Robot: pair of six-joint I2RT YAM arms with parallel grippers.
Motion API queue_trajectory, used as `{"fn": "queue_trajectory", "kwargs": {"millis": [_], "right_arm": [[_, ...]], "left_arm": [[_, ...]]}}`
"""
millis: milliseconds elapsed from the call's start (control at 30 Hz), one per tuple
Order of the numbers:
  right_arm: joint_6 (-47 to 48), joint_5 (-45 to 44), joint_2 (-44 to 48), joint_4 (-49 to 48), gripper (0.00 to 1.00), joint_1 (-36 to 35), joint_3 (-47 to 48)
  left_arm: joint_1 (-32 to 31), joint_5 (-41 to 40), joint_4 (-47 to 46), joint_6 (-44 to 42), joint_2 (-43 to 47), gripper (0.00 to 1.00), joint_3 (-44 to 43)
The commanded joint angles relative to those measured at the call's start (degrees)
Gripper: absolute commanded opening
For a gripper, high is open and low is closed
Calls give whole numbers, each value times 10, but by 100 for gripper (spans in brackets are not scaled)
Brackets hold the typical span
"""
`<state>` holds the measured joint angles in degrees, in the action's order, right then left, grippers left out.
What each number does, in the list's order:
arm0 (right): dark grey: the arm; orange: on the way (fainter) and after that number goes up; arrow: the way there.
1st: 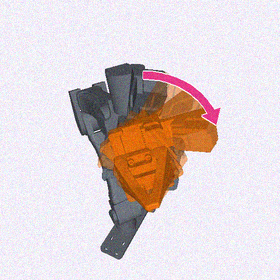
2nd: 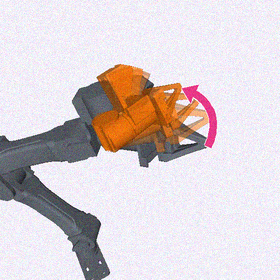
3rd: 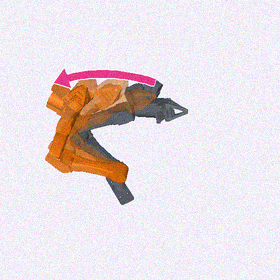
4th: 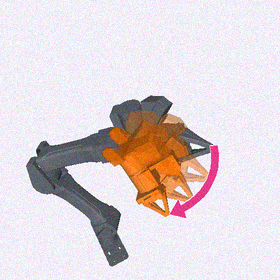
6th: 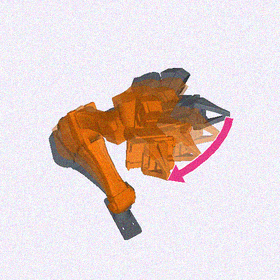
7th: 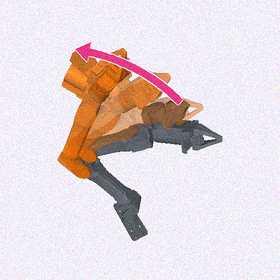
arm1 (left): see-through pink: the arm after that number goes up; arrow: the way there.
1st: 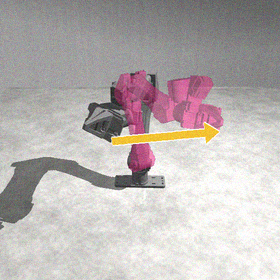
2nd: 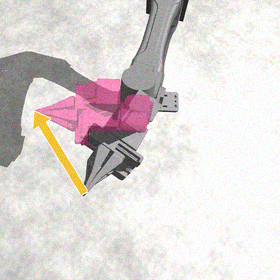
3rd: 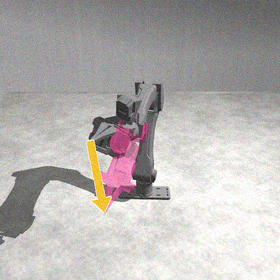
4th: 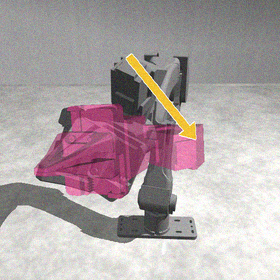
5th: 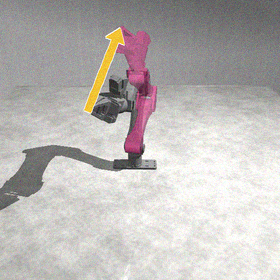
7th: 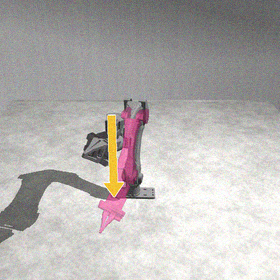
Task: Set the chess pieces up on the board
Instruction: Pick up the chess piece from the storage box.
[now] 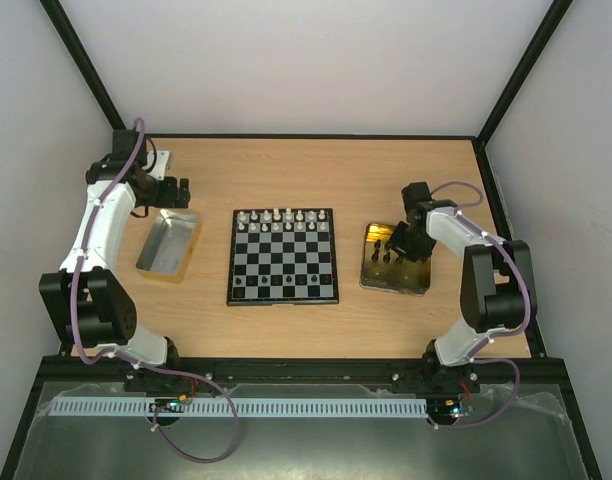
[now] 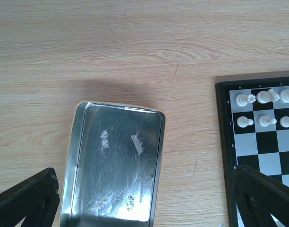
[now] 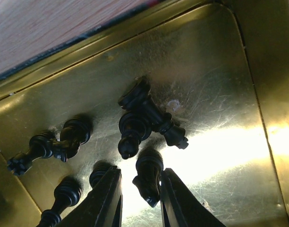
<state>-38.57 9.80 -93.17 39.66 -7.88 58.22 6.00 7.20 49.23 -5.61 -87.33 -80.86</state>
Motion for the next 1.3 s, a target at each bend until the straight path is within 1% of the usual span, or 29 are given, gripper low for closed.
{"fn": "queue_trajectory", "kwargs": {"millis": [0, 433, 600, 800, 1100, 1267], "right_arm": [[11, -4, -15, -14, 22, 3, -13], [16, -8, -33, -24, 21, 4, -12], [17, -11, -25, -19, 18, 5, -15], [17, -12, -15, -10, 16, 4, -16], [17, -14, 23, 22, 15, 5, -12], [19, -4, 57, 56, 14, 4, -11]], "left_arm": [[0, -6, 16, -3, 6, 99, -18], [0, -9, 18, -6, 7, 100, -16], [0, -6, 16, -4, 6, 100, -13], [-1, -4, 15, -4, 6, 100, -13], [0, 1, 12, -4, 12, 100, -5], [-1, 6, 11, -4, 13, 100, -6]]}}
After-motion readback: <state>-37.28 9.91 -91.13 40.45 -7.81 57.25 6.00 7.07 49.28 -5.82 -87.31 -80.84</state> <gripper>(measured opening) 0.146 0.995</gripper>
